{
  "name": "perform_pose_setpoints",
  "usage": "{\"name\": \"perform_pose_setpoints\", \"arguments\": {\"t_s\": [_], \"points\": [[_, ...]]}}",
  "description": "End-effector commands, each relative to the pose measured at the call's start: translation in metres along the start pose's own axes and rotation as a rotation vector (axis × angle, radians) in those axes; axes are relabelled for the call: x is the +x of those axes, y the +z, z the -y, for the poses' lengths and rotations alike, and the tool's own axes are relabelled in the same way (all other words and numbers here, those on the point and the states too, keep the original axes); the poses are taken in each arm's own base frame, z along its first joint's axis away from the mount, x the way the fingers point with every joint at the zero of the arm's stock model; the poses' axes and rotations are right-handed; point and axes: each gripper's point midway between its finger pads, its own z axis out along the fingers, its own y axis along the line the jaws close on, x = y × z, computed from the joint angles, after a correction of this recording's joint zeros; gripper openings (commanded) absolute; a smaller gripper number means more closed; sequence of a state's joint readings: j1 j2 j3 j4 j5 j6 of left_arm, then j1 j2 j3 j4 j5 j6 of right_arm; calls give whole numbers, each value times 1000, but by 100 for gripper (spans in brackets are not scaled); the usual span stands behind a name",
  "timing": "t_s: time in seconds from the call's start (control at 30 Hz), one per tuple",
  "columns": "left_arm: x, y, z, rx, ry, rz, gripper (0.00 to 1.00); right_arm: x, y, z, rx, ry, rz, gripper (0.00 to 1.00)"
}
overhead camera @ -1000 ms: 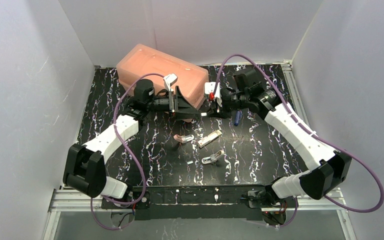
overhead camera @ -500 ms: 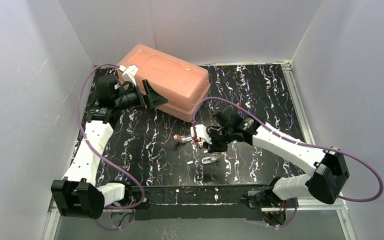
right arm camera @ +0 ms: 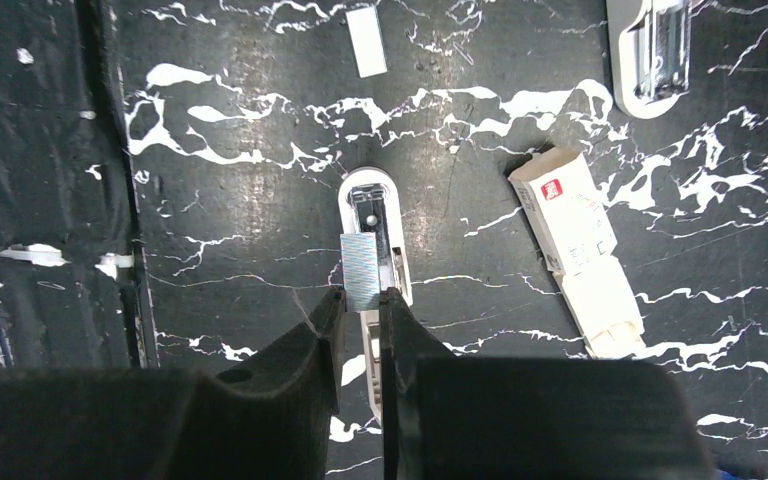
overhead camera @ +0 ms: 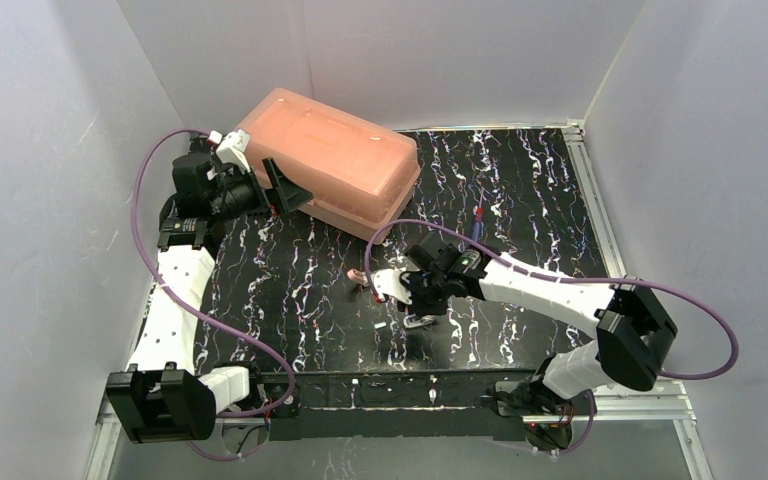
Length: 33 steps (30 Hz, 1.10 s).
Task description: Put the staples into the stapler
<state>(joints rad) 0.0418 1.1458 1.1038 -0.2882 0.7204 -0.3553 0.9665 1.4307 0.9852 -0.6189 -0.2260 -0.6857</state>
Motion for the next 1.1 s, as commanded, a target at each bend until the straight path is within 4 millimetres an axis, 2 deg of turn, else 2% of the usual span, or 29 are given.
{"name": "perform_pose_setpoints", "arguments": {"t_s": [0.0, 0.4, 0.8, 1.07], "points": [[-2, -8, 3, 17, 40, 23, 98, -4, 3, 11, 37, -31, -2, 14], [-7, -8, 5, 55, 24, 48, 99, 1, 16, 10, 8, -60, -26, 14], [-8, -9, 8, 69, 18, 54, 99, 5, 20, 4, -15, -69, -65, 14], [-8, -10, 10, 75, 16, 54, 98, 5, 22, 7, -5, -61, -76, 14]]}}
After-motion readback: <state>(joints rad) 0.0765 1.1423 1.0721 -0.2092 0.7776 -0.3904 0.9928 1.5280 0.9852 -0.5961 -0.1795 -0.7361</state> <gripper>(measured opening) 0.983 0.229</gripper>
